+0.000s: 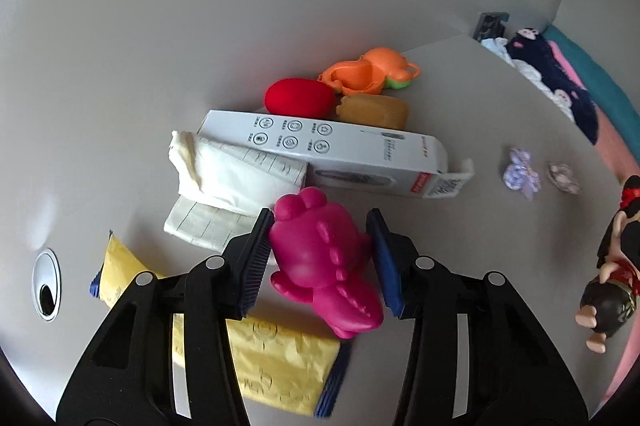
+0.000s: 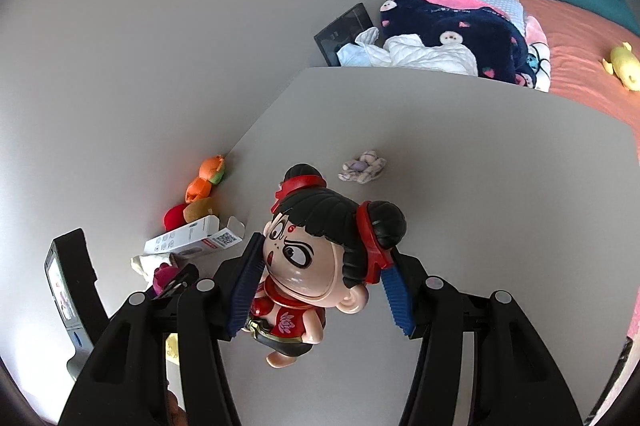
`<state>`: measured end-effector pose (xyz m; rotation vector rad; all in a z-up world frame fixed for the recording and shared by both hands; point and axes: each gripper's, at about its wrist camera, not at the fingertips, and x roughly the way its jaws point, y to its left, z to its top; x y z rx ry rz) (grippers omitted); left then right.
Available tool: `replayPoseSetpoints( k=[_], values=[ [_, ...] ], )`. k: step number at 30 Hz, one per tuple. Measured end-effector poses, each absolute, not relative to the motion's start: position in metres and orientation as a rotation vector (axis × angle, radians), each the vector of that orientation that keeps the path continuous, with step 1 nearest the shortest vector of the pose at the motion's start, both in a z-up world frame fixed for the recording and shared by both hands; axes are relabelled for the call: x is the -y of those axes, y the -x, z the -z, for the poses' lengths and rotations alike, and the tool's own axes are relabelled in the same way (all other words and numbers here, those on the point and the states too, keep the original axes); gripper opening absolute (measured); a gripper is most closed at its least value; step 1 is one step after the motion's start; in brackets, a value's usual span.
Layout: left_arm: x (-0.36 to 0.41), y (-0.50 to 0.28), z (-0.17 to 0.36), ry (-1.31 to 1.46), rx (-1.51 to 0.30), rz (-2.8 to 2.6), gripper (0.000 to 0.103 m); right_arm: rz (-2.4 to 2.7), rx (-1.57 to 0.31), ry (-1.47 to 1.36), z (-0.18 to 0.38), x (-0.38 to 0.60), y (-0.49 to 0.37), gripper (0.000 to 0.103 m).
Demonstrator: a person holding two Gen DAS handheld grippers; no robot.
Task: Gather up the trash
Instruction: 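Grasp the pink dinosaur with the left tool while the right tool grasps the doll figure, then carry dinosaur and doll over the black bin and open both tools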
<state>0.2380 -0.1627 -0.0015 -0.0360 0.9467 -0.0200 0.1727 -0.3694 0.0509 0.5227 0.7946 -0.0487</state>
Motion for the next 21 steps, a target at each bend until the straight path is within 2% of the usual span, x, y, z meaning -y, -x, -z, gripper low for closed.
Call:
replayPoseSetpoints(
  k=[11,21],
  values=[
    [0.177,-0.158,-0.052,0.02,-0.876,0.137,0.047,0.065,-0.743,-0.563,-0.078,0.404,-0.094,0.057],
    [0.272,-0.065,-0.072,-0.064,-0.836,0.323,0.047,0.156,-0.684,-0.608,-0.089,0.464,0.017,0.057]
  ],
)
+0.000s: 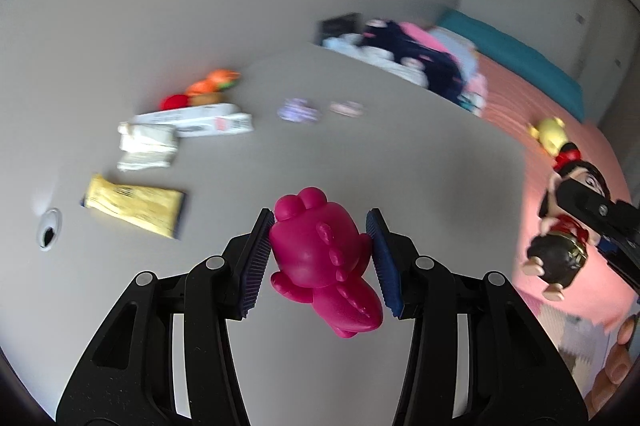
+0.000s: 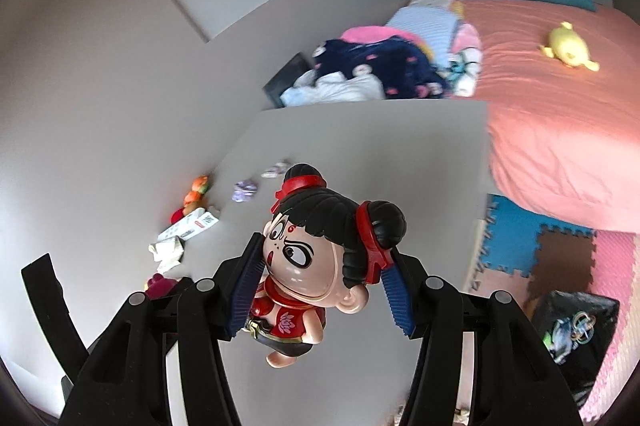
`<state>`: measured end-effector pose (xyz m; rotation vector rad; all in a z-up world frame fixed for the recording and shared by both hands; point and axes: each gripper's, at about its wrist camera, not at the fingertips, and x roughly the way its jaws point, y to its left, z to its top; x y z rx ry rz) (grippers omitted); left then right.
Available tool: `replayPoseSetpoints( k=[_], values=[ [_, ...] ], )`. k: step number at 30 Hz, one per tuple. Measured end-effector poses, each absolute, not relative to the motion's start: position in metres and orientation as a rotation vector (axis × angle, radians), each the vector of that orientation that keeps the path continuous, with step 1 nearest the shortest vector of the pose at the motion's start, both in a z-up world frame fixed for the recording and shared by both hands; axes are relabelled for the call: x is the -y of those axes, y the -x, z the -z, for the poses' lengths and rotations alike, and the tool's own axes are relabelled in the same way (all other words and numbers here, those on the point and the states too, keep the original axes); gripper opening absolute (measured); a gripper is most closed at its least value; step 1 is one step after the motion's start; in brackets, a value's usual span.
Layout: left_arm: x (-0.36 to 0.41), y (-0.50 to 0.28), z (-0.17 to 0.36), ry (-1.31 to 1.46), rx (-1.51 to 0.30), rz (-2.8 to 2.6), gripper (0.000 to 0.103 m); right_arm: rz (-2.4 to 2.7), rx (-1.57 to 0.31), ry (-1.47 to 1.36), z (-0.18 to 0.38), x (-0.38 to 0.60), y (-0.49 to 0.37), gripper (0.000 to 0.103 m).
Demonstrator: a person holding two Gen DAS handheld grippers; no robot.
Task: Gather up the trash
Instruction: 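Carry dinosaur and doll over the black bin and open both tools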
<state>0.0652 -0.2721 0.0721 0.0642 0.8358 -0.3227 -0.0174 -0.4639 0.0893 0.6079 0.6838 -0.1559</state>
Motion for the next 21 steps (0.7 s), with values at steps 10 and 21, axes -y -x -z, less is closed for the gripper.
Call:
replayPoseSetpoints(
  k=[10,21],
  values=[
    [0.393,0.049,-0.051,-0.189,-0.831,0.581,0.047,0.35,-0.654,-0.638,-0.07,0.548,0.151,0.057],
    [0.499,0.156,-0.006,-0.341,-0.89,0.832,0.047,0.563,-0.701,-0.702,-0.025,0.63,0.27,0.057]
  ],
)
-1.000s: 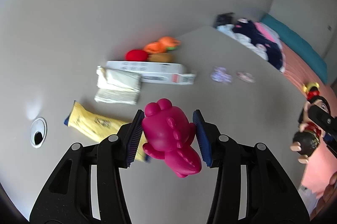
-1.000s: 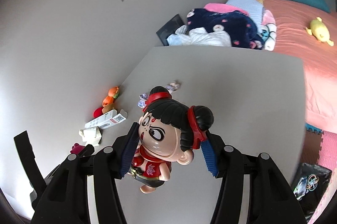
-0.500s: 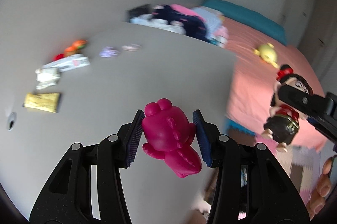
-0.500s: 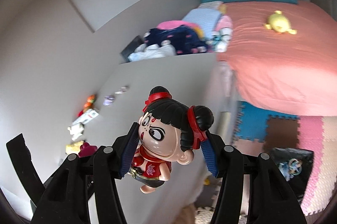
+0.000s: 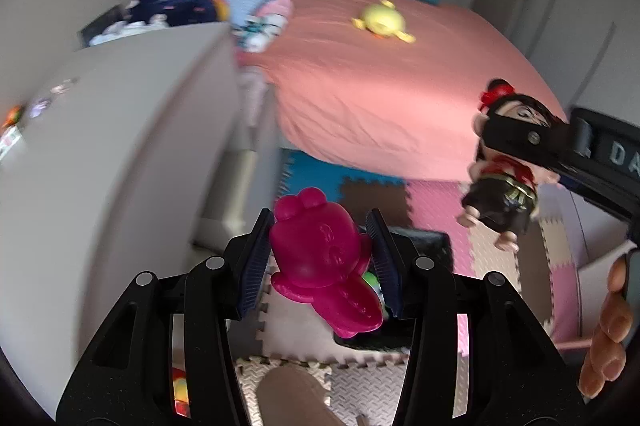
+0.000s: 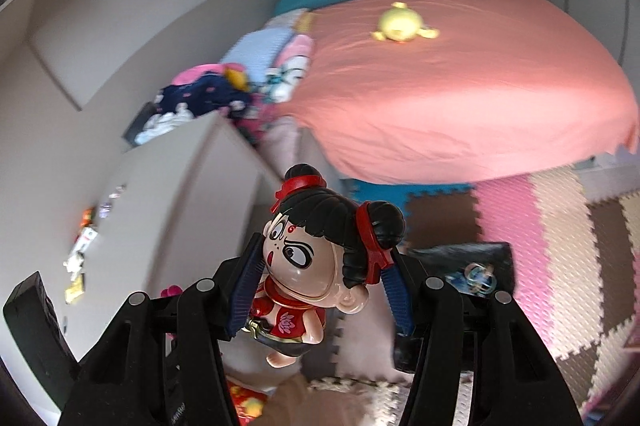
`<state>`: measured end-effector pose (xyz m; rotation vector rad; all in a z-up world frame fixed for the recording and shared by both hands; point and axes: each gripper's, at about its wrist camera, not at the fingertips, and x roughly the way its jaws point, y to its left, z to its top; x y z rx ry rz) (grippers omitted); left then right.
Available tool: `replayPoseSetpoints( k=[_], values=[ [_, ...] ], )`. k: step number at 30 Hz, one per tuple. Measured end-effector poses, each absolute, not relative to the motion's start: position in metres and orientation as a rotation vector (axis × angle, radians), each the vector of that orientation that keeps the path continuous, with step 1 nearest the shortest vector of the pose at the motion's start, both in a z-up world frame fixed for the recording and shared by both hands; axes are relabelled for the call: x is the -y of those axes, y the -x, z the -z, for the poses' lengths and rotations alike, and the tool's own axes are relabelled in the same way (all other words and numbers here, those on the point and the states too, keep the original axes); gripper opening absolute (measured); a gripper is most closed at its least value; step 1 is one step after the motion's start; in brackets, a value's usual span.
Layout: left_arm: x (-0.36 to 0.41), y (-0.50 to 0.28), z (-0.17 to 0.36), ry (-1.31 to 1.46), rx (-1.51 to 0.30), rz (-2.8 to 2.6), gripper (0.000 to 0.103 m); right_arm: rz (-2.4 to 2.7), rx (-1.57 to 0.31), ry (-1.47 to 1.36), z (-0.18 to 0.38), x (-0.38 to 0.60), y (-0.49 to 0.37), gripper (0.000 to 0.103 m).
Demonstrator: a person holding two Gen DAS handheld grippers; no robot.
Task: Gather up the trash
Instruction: 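Carry dinosaur and doll over the black bin and open both tools, then move both open tools back toward the desk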
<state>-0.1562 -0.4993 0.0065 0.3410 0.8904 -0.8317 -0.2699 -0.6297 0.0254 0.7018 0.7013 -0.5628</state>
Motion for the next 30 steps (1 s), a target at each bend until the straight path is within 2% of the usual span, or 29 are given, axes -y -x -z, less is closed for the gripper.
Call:
replayPoseSetpoints(
  k=[11,13,14,15,16,30],
  values=[
    [0.559,0.223,0.044,-0.479,-0.982,1.009,0.049,0.701,-0.793,-0.755,0.024,0.683,0.328,0.057],
    [0.564,0.229,0.05,-0.504,-0.994,1.023,0.087,0.72,-0.831,-0.761,0.035,0.692,0.332,0.06],
    [0.565,0.233,0.051,-0.515,-0.98,1.012,0.097,0.718,-0.826,-0.782,0.039,0.695,0.334,0.078],
    [0.565,0.236,0.052,-0.53,-0.949,0.998,0.097,0.721,-0.82,-0.806,0.042,0.699,0.337,0.093],
    [0.567,0.238,0.053,-0.541,-0.942,0.996,0.097,0.751,-0.824,-0.804,0.045,0.702,0.34,0.1],
    [0.55,0.205,0.05,-0.482,-0.995,0.96,0.097,0.772,-0.77,-0.751,0.032,0.695,0.327,0.1]
  ],
)
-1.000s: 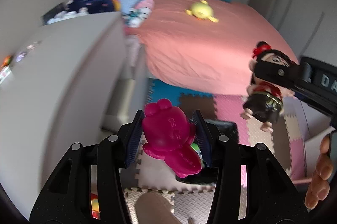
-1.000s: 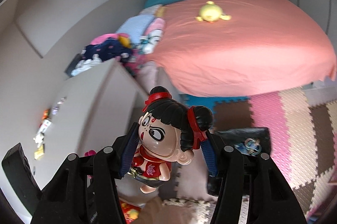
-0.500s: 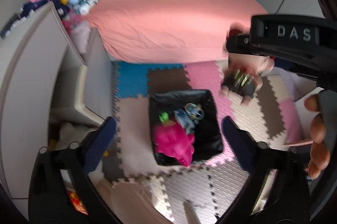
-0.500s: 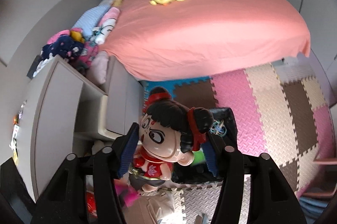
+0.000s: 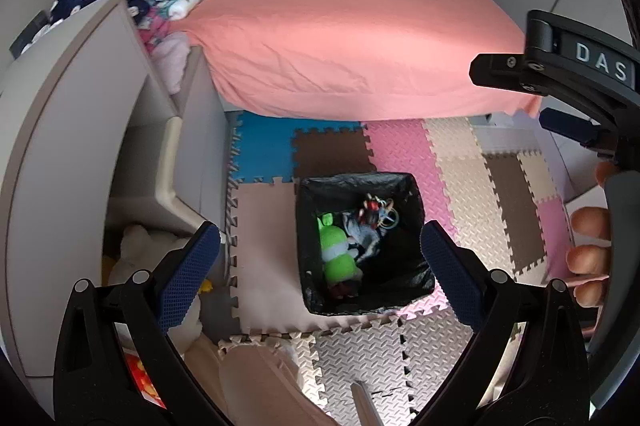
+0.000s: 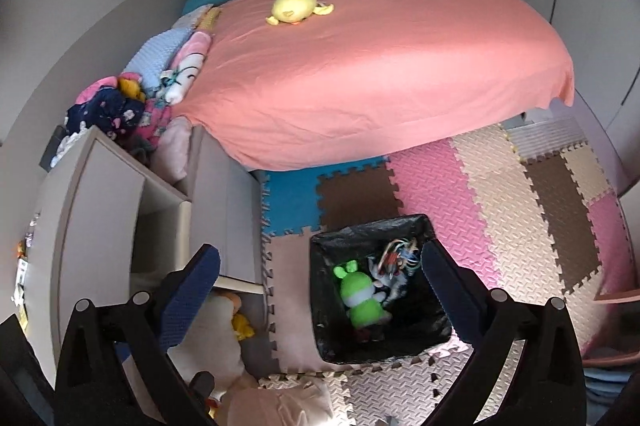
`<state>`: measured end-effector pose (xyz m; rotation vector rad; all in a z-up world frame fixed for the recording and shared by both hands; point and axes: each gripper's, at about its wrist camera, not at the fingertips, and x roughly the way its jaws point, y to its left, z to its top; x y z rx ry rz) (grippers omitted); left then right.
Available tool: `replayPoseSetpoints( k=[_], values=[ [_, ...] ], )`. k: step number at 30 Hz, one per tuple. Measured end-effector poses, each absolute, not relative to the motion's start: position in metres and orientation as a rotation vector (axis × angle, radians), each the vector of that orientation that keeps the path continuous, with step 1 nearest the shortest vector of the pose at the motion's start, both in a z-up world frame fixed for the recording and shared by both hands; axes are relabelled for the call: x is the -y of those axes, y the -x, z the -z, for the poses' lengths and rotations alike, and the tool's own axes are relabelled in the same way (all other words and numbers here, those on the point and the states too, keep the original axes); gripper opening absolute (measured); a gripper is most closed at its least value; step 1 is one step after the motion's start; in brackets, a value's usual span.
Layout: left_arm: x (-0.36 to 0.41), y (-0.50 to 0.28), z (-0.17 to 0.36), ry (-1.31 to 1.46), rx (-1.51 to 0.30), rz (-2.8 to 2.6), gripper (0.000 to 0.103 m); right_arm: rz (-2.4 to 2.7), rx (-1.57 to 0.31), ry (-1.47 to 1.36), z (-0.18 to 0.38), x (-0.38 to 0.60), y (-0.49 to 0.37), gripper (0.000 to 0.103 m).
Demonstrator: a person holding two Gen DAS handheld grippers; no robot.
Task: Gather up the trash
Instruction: 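Move both open tools back toward the desk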
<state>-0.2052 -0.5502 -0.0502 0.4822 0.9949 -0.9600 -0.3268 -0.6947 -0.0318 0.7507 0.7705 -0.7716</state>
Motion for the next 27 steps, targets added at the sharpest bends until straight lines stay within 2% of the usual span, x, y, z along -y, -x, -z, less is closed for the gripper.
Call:
replayPoseSetpoints(
  k=[11,27],
  values=[
    [0.477,0.132,0.02,-0.374,-0.964,0.814,0.097,0.555,-0.734,-0.685,-0.004,0.634,0.242,0.1],
    [0.292,-0.018,-0.031,-0.078,-0.951,0.387,0.097,0.192,-0.83,-0.471,-0.044,0.493,0.057,0.1]
  ],
)
